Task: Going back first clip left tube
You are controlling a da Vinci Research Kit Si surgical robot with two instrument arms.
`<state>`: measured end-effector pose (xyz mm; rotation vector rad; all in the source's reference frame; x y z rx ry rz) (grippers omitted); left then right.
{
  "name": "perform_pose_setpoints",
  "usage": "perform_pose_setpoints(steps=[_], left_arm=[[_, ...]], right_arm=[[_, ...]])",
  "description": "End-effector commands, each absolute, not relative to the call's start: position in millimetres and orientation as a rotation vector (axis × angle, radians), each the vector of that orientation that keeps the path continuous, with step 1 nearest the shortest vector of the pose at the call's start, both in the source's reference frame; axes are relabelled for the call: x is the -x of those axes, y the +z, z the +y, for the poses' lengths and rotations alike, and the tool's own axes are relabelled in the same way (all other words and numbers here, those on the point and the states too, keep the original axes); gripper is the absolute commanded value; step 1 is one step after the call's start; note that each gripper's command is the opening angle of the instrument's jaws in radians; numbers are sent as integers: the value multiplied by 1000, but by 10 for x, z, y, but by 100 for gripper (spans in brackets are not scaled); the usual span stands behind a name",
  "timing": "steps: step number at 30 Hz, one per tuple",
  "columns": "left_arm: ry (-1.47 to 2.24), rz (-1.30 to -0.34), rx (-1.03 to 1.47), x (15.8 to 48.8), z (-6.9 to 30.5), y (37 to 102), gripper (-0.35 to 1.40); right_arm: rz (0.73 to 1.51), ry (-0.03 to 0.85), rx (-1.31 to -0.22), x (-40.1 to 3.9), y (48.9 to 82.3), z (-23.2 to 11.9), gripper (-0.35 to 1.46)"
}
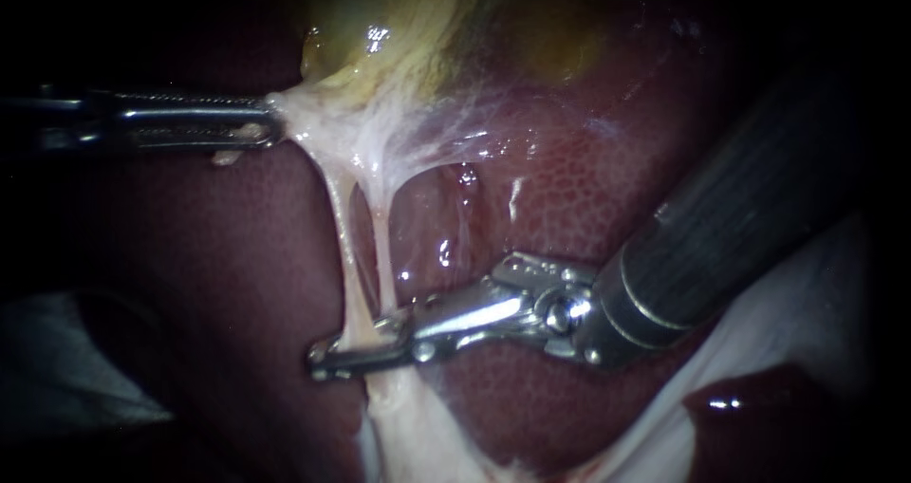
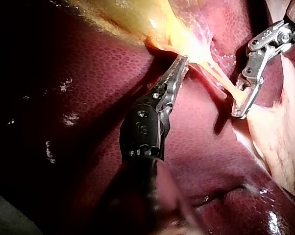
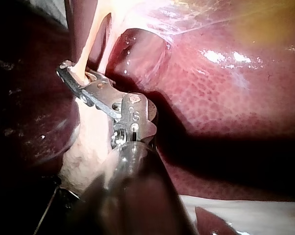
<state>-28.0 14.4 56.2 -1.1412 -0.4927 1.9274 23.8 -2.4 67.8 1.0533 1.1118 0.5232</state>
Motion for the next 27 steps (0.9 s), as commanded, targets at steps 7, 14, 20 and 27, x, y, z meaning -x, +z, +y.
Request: perform_pose_setpoints(steps=[7,14,20,27], left_arm=[[1928,-492,1142,280,144,562,-35],[1928,-492,1142,280,143,563,-35],[1929,-490,1142,280,142,565,-35],[1929,-490,1142,279,142,565,-35]], right_arm=[[1157,460,-990,-247,682,-26,27],[1194,444,-839,-249,696,-18,45],[1198,433,-713,-242,709,-6,49],[1184,368,-629,-219,699,0,50]])
